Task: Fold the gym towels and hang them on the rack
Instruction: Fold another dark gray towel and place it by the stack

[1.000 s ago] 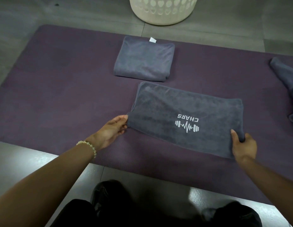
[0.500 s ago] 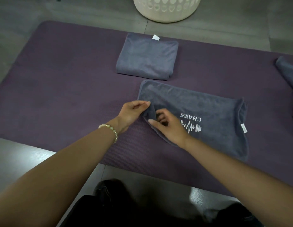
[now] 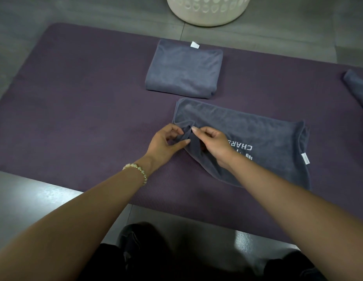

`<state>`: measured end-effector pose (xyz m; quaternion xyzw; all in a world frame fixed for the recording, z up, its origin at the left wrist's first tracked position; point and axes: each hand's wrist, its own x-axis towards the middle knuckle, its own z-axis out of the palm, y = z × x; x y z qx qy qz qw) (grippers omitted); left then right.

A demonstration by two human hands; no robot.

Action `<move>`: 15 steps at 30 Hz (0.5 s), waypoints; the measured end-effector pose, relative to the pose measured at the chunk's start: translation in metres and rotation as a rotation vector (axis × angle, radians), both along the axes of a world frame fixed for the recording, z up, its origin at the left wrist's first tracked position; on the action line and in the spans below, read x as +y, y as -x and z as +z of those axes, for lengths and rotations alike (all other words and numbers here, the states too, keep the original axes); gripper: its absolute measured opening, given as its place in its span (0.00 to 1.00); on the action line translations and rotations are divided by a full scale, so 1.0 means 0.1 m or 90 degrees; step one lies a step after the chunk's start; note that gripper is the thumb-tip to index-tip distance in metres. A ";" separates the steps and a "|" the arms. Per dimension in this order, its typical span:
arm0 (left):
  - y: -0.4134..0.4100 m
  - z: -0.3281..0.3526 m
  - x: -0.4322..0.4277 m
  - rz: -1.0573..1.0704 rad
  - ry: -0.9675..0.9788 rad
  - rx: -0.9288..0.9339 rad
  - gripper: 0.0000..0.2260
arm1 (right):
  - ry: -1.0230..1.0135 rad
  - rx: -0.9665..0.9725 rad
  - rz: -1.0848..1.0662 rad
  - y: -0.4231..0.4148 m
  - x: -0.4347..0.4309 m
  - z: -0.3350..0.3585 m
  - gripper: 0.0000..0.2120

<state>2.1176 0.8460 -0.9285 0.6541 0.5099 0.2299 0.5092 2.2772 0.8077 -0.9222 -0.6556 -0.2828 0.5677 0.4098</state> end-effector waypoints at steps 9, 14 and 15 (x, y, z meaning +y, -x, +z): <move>-0.08 0.02 0.00 -0.004 -0.064 0.034 0.06 | 0.005 0.033 -0.015 0.04 0.02 0.04 0.09; -0.07 0.09 -0.02 -0.026 -0.078 0.006 0.09 | -0.005 0.027 -0.004 0.01 0.02 0.05 0.08; -0.06 0.12 -0.01 -0.026 -0.067 -0.003 0.11 | -0.010 0.018 0.002 0.01 0.01 0.04 0.08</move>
